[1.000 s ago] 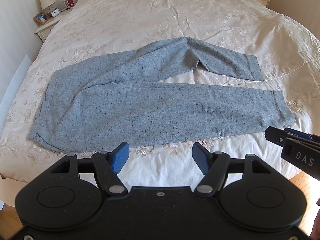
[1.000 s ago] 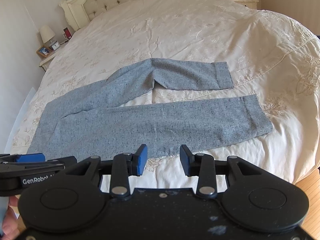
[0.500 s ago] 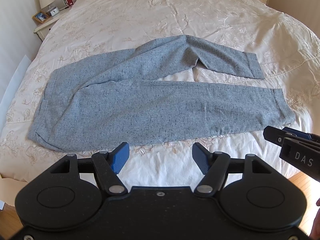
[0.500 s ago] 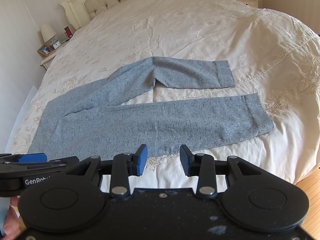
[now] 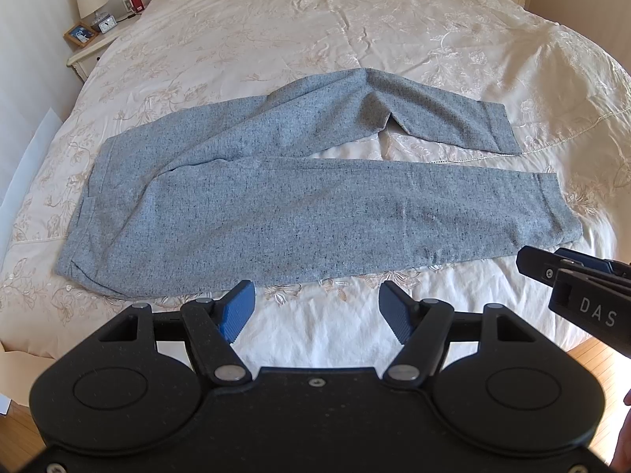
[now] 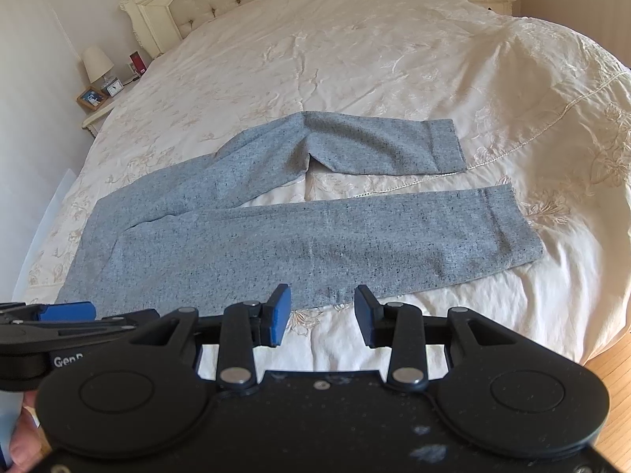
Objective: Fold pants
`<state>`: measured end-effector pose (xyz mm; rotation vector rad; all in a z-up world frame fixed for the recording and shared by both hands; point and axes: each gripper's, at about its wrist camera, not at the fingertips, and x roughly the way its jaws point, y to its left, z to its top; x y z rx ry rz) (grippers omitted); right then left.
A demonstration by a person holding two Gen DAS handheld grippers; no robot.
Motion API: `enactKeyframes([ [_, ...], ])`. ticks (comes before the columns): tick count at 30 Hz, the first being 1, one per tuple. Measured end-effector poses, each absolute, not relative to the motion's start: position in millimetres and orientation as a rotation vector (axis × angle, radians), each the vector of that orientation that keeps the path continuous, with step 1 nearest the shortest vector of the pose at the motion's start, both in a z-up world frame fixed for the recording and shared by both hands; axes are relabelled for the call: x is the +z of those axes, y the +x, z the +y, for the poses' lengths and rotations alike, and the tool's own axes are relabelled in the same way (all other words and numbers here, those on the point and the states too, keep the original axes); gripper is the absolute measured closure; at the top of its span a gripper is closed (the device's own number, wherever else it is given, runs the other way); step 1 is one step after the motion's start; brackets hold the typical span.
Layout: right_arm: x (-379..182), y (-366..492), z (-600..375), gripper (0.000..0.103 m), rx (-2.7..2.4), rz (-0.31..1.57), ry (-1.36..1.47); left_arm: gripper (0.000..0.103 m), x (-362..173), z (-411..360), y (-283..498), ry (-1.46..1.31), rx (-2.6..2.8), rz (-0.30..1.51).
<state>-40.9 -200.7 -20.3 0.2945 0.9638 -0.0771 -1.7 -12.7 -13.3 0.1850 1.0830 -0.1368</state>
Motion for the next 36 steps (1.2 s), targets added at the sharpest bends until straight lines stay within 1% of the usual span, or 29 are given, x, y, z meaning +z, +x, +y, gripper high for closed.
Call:
enactKeyframes([
  [29,-25.9,-37.8,-207.8,0.065,-0.055,0.971,0.31,0.032,-14.9,-17.9,-1.3,0.18,-0.125,1.113],
  [36,-39.4,-37.3,-208.9,0.065,-0.046,1.004,0.337,0.032,-22.8,-7.2,2.3,0.149,-0.086,1.141],
])
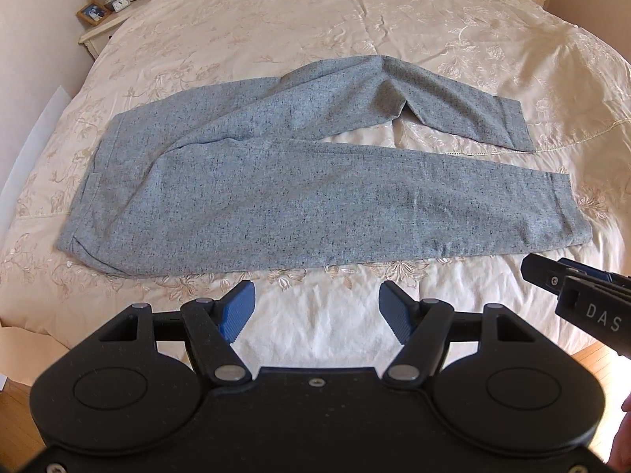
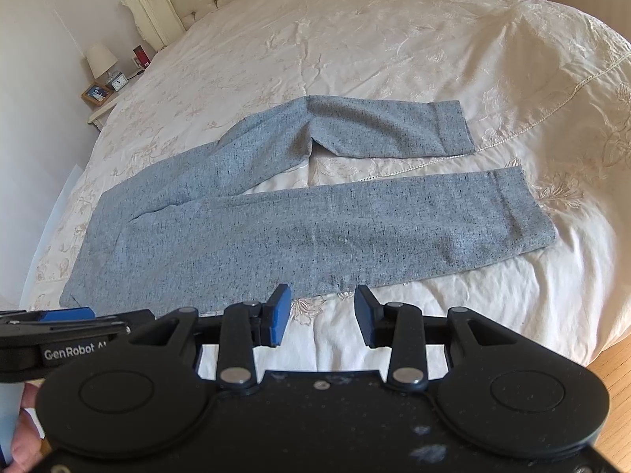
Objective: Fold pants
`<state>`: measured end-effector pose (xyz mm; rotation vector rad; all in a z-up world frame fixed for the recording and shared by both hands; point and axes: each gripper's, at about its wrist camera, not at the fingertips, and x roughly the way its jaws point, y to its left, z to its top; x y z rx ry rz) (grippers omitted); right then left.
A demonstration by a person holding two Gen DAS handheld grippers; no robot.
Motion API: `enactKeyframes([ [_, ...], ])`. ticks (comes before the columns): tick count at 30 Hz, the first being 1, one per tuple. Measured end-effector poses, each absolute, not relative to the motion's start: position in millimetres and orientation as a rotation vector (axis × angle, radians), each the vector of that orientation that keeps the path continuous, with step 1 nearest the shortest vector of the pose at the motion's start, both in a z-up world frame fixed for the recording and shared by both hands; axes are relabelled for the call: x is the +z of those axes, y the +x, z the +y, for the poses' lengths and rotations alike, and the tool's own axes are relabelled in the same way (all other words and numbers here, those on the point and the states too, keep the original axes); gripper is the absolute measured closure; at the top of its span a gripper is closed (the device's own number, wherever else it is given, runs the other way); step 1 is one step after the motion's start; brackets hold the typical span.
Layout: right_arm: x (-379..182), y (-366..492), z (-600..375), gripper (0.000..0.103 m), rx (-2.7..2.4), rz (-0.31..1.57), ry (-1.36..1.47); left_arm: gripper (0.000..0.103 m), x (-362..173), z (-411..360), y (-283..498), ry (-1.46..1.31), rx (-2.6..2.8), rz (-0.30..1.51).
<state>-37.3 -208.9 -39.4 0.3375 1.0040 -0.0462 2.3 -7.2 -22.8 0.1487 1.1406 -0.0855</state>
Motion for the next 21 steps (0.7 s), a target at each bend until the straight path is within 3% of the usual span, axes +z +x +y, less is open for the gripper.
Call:
enactKeyframes([
  [13,-105.7,-19.1,-224.4,0.064,-0.152,1.14,0.418,0.034,-76.5,15.6,29.9,0.17,-0.063,1.206],
  [21,-127.8,15.9,-247.9,0.064,-0.278,1.188,0.467,0.034,-122.1,-11.3,58.8,0.364,-0.241,1.171],
])
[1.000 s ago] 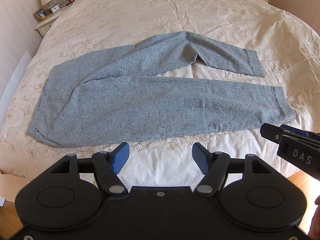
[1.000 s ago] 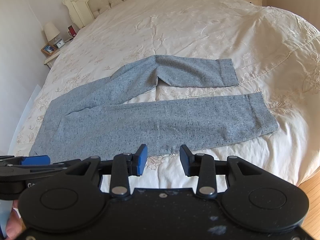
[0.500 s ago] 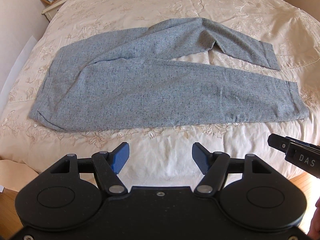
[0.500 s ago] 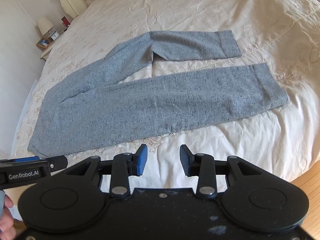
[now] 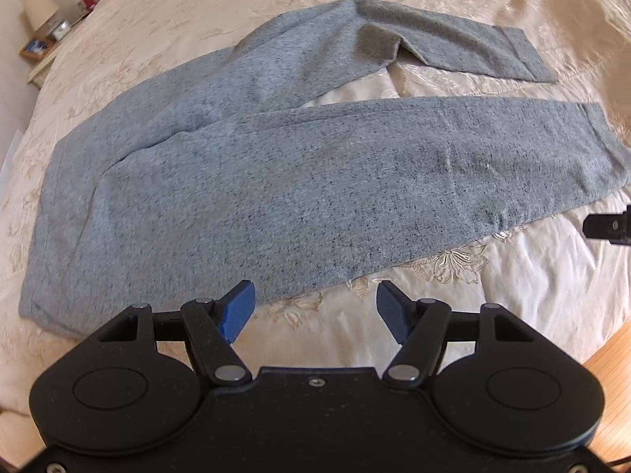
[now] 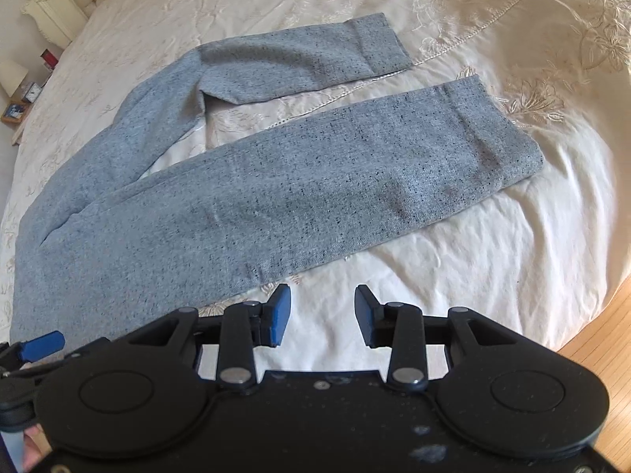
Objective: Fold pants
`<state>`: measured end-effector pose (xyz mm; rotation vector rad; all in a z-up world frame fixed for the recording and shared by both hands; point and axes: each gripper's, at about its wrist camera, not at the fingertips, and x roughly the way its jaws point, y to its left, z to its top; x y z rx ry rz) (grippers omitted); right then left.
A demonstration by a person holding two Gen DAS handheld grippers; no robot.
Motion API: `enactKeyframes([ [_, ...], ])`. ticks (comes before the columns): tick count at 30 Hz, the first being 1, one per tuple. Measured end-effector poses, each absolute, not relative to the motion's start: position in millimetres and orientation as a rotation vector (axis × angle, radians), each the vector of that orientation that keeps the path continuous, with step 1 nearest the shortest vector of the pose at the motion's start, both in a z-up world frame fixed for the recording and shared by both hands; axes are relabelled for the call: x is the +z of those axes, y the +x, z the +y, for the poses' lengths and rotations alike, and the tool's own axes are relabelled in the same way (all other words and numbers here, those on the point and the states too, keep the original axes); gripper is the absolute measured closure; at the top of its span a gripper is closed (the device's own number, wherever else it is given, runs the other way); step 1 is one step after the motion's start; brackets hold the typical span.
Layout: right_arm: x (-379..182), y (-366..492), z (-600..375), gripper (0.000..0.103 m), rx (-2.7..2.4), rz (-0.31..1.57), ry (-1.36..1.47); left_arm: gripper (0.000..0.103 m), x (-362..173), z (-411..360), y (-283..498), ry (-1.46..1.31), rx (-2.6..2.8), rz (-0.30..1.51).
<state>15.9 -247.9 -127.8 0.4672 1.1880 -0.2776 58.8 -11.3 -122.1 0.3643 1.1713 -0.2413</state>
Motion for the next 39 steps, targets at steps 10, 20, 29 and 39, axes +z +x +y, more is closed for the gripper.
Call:
enactKeyframes([
  [10,-180.2,61.9,-238.5,0.063,-0.333,1.275,0.641,0.034,-173.4,-31.8,82.1,0.55,-0.414,1.151],
  [20,-207.6,69.5,-243.1,0.066,-0.412,1.223,0.837,0.057,-190.8,-21.7,85.9,0.551,-0.574,1.182],
  [29,-192.2,60.4,-236.7,0.099,-0.425,1.205,0.774,0.103,-179.6,-17.1,80.2,0.495,-0.731,1.237],
  [39,-179.3,45.0,-243.0,0.085,-0.439,1.179,0.715,0.091,-152.6,3.8,87.0,0.411,-0.691,1.195],
])
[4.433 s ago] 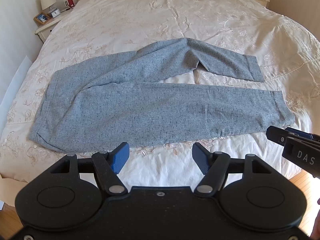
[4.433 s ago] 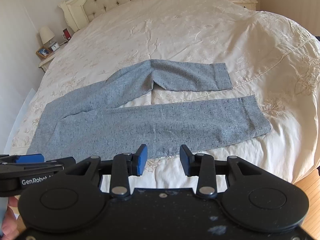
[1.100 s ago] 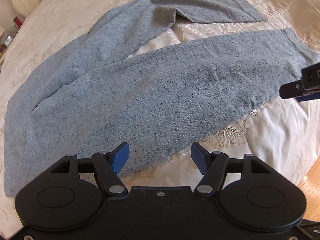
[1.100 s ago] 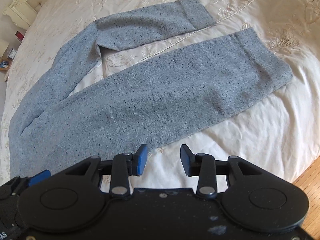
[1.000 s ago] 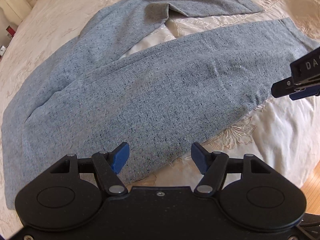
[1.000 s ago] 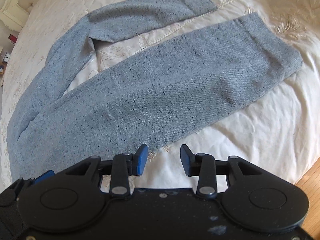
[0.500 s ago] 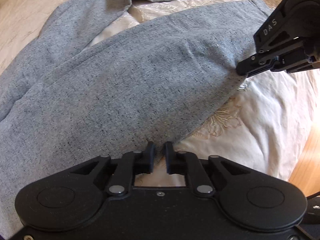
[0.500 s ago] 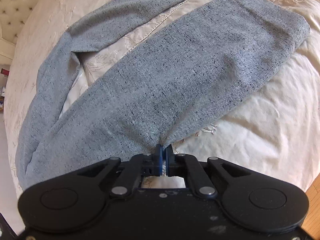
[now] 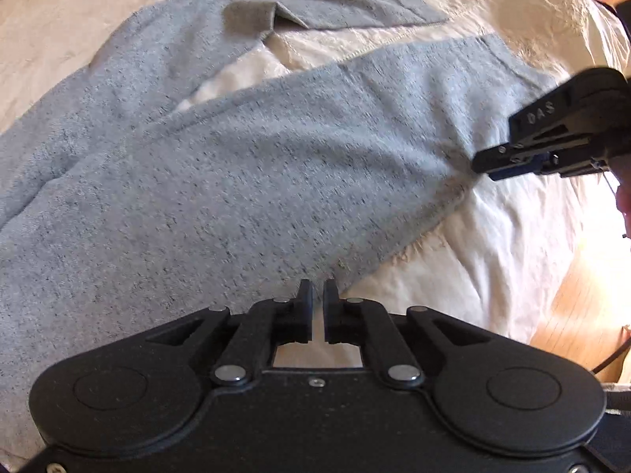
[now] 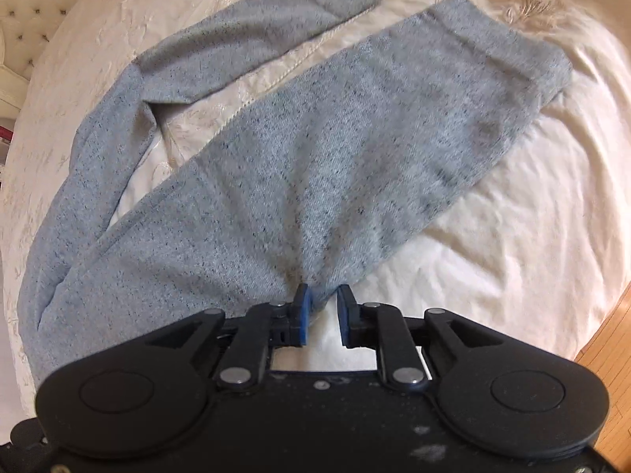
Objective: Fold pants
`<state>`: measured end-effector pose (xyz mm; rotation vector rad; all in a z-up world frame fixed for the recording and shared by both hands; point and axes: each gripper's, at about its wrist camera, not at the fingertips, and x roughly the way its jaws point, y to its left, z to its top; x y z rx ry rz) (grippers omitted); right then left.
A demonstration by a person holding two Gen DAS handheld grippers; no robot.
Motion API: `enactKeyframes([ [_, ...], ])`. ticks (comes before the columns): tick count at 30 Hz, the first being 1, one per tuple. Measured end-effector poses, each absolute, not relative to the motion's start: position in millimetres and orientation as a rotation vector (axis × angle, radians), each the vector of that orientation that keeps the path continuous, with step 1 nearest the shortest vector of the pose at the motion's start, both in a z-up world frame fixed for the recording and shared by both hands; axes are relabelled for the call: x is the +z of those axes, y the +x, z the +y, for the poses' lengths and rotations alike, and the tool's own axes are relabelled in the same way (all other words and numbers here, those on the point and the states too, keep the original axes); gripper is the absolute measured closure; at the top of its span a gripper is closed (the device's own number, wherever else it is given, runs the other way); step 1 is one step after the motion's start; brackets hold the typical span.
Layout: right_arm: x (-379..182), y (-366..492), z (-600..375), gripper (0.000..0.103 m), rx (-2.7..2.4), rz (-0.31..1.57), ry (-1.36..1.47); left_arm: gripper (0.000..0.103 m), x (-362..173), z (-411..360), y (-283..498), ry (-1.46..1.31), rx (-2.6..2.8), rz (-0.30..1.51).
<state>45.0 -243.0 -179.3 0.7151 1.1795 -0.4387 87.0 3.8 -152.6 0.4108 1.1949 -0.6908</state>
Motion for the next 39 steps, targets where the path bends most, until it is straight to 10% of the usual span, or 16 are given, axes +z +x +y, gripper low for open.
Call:
enactKeyframes([
  [26,-180.7,39.1,-454.2,0.07,-0.421,1.216,0.444,0.073,-213.7,-68.6,165.8,0.452,-0.29,1.176],
  [29,-174.4,42.8,-449.1,0.097,-0.379,1.218,0.391,0.073,-215.1,-67.2,164.9,0.458,-0.277,1.186],
  [33,-161.4,41.7,-450.3,0.099,-0.423,1.273,0.32,0.072,-205.4,-71.8,171.5,0.401,-0.27,1.226],
  [39,-154.8,52.4,-450.2,0.084,-0.422,1.208,0.307,0.071,-197.7,-70.2,156.4,0.317,-0.295,1.239],
])
